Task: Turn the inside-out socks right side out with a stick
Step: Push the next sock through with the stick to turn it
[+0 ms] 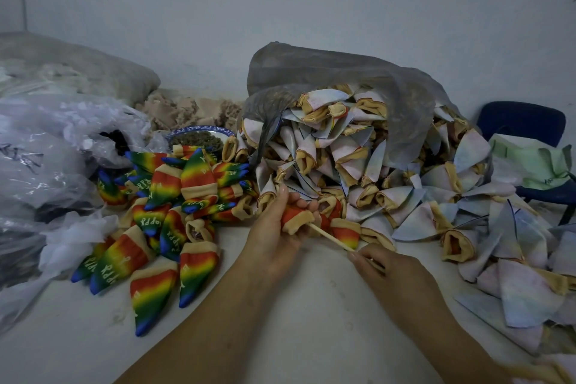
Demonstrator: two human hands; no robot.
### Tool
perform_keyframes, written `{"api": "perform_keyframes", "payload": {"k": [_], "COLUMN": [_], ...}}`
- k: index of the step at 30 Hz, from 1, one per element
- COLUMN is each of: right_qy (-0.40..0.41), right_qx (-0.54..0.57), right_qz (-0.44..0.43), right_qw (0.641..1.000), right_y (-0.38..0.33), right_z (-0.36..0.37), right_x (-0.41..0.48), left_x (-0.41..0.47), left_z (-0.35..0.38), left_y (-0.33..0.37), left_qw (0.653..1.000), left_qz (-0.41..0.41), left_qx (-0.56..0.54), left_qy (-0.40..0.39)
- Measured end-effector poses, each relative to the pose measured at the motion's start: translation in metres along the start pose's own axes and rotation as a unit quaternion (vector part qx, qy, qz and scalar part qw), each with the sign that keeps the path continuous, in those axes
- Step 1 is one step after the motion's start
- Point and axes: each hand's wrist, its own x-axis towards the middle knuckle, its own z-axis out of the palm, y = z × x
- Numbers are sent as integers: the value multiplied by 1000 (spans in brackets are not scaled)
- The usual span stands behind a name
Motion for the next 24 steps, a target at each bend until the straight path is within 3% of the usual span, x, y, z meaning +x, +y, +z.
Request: {"api": "perform_keyframes", "payload": {"k": [5, 17, 24], "right_qy": [-35, -1, -4], "right_qx": [-25, -19, -18], "right_qz": [-19, 2, -1], "right_qw": [999, 1000, 1000], "right_y": [-4, -5, -6], "right_z": [-1, 1, 3], "right_x": [-1, -2, -3], "left_x": [1, 1, 2], "left_z": [-2, -1, -3], "left_y": [1, 2, -2], "left_qw": [1000, 999, 999], "left_qz": [-4, 6, -22], "left_qx": [11, 38, 36], "left_qy": [17, 22, -18]}}
